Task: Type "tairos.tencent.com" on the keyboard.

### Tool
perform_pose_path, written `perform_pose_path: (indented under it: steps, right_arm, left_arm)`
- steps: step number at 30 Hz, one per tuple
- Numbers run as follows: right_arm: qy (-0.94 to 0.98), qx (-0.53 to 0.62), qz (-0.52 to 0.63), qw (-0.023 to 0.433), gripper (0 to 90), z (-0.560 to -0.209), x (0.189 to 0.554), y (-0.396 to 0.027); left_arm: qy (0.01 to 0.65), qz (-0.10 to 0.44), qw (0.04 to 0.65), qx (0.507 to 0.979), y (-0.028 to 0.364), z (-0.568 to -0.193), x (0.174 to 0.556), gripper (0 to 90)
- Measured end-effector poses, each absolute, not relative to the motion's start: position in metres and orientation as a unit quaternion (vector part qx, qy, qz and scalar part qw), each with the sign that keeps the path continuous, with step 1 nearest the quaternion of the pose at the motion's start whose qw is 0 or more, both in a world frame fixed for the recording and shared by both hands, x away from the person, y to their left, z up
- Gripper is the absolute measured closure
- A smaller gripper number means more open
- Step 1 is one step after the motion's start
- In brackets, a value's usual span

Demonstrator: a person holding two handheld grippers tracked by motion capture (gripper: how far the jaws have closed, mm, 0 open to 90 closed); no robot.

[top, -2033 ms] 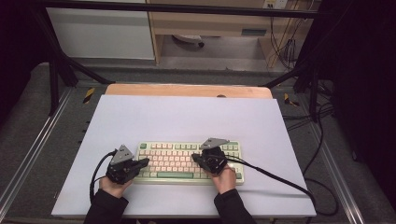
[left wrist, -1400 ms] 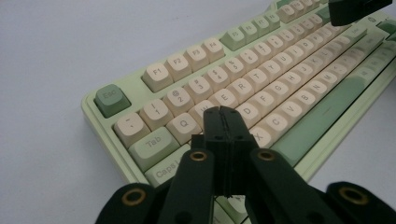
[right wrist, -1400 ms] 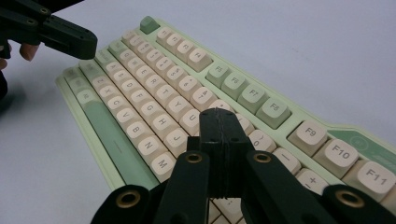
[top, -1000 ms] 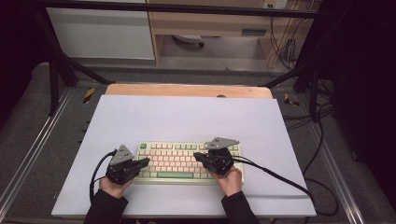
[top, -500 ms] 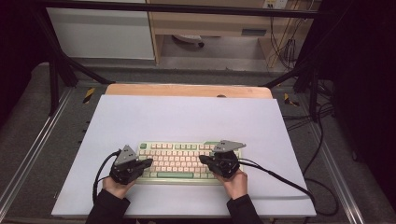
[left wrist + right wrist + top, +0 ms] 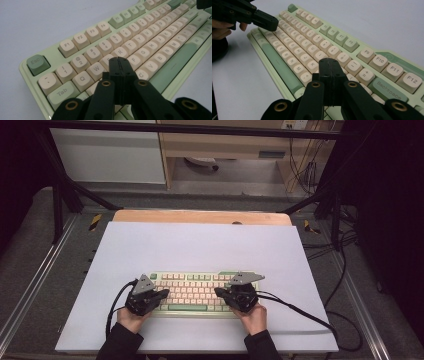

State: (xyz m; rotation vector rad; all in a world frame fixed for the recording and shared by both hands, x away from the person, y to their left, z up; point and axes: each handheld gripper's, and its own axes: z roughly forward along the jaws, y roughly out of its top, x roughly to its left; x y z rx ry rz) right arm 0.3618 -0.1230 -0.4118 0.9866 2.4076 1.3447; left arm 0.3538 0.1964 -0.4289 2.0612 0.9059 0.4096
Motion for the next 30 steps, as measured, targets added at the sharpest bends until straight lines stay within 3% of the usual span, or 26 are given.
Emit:
perform_pose_path:
  steps: [19,30]
  right_arm:
    - [0.821,0.332,0.452,0.109,90.0,-0.413,0.361,-0.124]
    - [0.824,0.33,0.449,0.106,90.0,-0.415,0.36,-0.122]
  left_arm:
    - [0.362,0.166,0.398,0.826,0.194,-0.434,0.356,90.0]
    - [0.358,0.169,0.425,0.814,0.204,-0.422,0.348,90.0]
